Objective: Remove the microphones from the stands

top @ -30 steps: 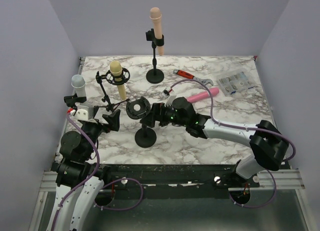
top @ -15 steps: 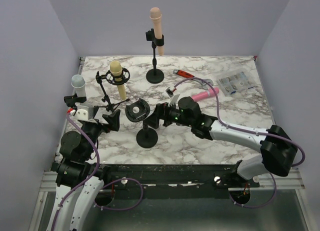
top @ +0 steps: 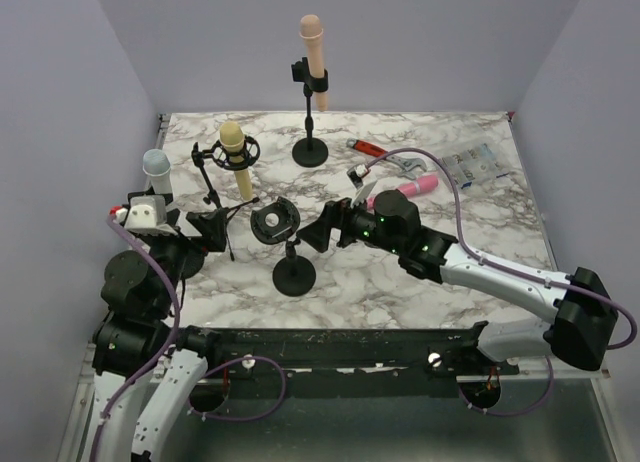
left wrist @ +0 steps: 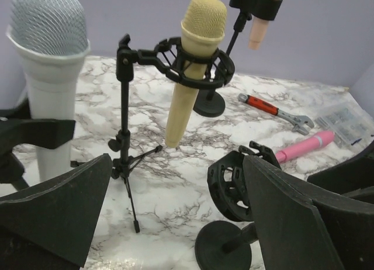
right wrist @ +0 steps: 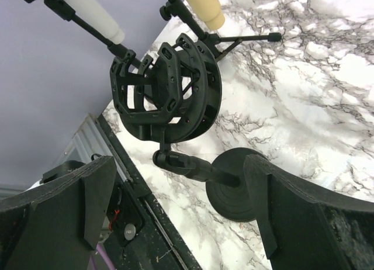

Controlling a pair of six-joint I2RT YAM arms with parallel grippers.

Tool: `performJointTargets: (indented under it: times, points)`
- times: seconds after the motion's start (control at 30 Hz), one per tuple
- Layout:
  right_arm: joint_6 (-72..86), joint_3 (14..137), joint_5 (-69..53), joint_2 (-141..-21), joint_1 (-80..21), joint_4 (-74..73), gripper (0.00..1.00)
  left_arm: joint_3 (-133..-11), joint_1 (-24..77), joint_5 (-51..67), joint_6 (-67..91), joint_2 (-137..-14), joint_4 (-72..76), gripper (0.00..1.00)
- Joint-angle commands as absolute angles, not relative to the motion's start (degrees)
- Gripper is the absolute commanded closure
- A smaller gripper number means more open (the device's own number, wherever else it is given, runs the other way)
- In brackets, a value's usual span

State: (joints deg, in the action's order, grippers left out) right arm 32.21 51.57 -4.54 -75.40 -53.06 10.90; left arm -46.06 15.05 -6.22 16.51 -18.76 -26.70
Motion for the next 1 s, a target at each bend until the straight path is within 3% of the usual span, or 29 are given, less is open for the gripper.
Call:
performJointTargets:
  times: [0.0, 0.47, 0.97]
  points:
    - [29.66, 52.85, -1.06, -72.24, -53.26, 8.65, 0.0, -59.17, 14.68, -14.26, 18.52, -24.32, -37.94, 0.01]
    - [27.9, 47.08, 5.91, -62.79, -53.31, 6.58, 0.0, -84.61, 14.59, -27.85, 18.52, -44.4, -53.43, 0.01]
    - [24.1, 42.94, 12.1, -56.92, -53.26, 6.12, 0.0, -81.31, 14.5, -36.09, 16.52, -51.87, -46.85, 0.01]
